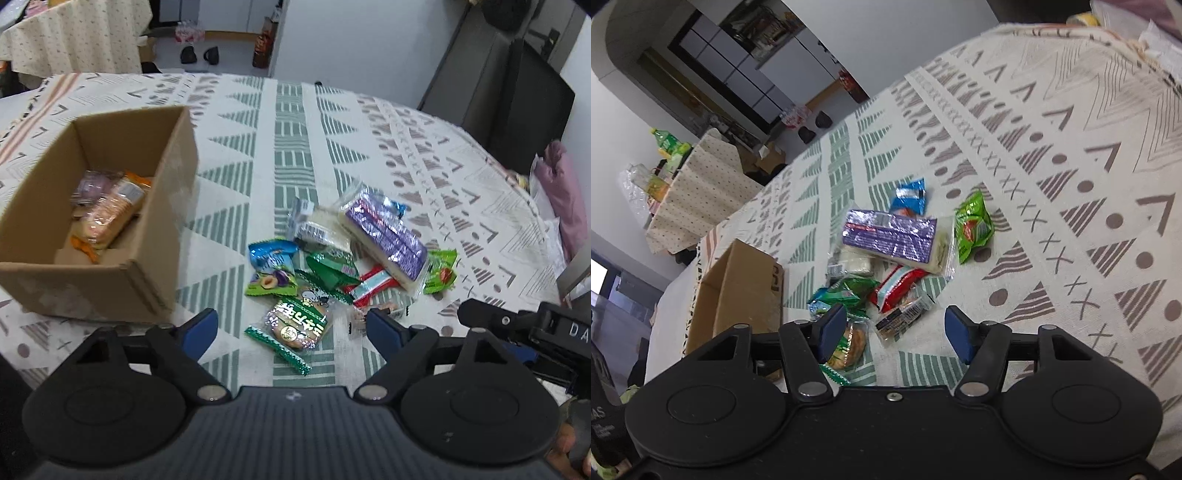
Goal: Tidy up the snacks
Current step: 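Move both tools back from the box to the snack pile, then grasp the green biscuit pack with the left gripper while the right gripper grasps the clear black-labelled packet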
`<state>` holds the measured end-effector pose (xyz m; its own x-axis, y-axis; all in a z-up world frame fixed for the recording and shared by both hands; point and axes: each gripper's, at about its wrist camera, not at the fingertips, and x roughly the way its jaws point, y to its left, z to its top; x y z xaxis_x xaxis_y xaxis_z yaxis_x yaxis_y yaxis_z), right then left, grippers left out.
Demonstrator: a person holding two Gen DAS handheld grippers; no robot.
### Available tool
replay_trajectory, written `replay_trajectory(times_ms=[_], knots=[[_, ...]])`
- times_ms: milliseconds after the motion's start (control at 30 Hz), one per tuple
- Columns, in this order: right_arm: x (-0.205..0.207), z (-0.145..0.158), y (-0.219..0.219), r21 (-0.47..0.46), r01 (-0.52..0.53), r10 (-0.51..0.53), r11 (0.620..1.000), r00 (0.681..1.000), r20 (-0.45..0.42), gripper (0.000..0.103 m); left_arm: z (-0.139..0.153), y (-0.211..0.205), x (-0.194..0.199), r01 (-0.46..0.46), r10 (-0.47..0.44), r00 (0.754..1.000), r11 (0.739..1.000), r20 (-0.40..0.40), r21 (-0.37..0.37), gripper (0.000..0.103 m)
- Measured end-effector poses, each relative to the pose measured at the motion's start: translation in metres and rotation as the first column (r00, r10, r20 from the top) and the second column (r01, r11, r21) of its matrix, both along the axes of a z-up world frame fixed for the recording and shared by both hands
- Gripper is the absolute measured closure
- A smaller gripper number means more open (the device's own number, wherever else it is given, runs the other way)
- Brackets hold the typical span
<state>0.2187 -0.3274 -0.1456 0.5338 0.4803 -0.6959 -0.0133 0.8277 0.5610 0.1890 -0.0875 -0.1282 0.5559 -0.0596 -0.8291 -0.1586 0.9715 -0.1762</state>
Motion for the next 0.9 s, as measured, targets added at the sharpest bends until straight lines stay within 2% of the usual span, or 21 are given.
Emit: replay_trajectory(times_ms=[133,233,400,600,667,900], knots=[[0.01,-0.015,0.003,0.024,-0.007,0.009,1.0,0.998,-0.059,0.061,-0.018,-0.003,0.012,0.017,-0.016,0.999,1.0,-0.032,0.012,0.022],[0.018,-0.026,0.008,0.044,-0.007,0.011,0.999,0.995,-0.1,0.065,-0.029,-0.006,0.02,0.042,-0.04,0.998,0.998,-0.049,0.035,0.023],[0.027,-0.042,0.024,0.043,-0.023,0.03,0.999,0.987,-0.158,0.065,-0.044,-0.002,0.034,0.045,-0.043,0.995,0.999,-0.086,0.026,0.023],[0.037,-0.054,0.033,0.055,0.014,-0.004,0.998,0.982,-0.189,0.063,-0.065,-0.003,0.044,0.051,-0.047,0.989,0.998,-0.144,0.021,0.023],[0.039,-0.057,0.035,0.055,0.022,-0.011,0.998,0.981,-0.195,0.057,-0.068,-0.004,0.043,0.051,-0.046,0.989,0.998,-0.143,0.029,0.023],[0.047,-0.066,0.044,0.039,0.031,-0.022,0.999,0.978,-0.206,0.056,-0.069,-0.008,0.046,0.044,-0.037,0.99,0.998,-0.139,0.042,0.023]])
